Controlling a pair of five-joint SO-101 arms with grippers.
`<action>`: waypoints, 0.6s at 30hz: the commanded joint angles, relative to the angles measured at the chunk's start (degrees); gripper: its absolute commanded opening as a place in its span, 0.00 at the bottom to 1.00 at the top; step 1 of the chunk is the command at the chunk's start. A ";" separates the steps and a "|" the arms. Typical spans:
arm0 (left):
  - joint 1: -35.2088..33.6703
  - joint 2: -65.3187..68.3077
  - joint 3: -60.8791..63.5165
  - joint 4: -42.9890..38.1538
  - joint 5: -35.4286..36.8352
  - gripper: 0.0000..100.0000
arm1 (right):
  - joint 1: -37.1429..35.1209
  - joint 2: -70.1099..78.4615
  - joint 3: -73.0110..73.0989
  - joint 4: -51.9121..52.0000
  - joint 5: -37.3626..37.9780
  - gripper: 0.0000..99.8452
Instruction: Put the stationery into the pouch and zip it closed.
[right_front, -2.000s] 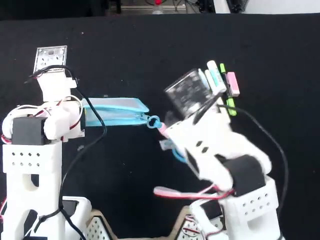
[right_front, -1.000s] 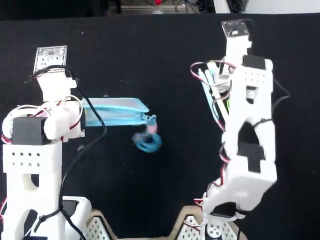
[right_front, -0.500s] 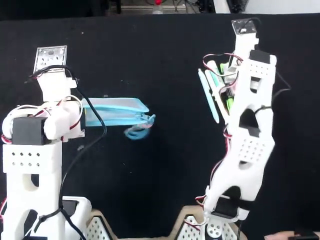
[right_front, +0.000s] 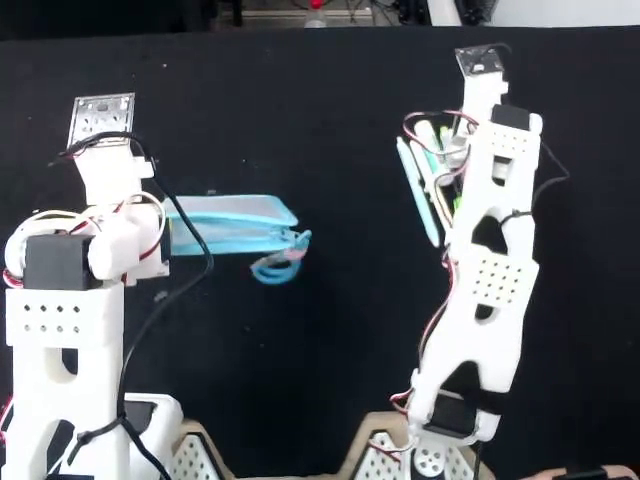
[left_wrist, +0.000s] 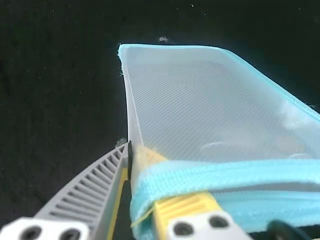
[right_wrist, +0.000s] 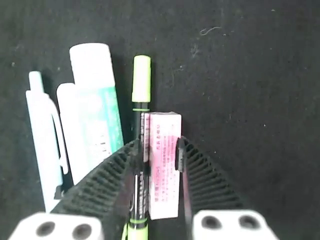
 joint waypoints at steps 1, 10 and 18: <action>-0.13 -0.44 -0.40 -0.62 0.53 0.03 | 0.62 -0.75 -3.03 2.02 4.13 0.11; -0.13 -0.44 -0.66 -0.62 0.53 0.03 | 5.45 -1.01 -3.21 7.65 10.46 0.01; -0.13 -0.44 -0.66 -0.62 0.53 0.03 | 10.90 -0.92 -8.57 17.49 10.46 0.04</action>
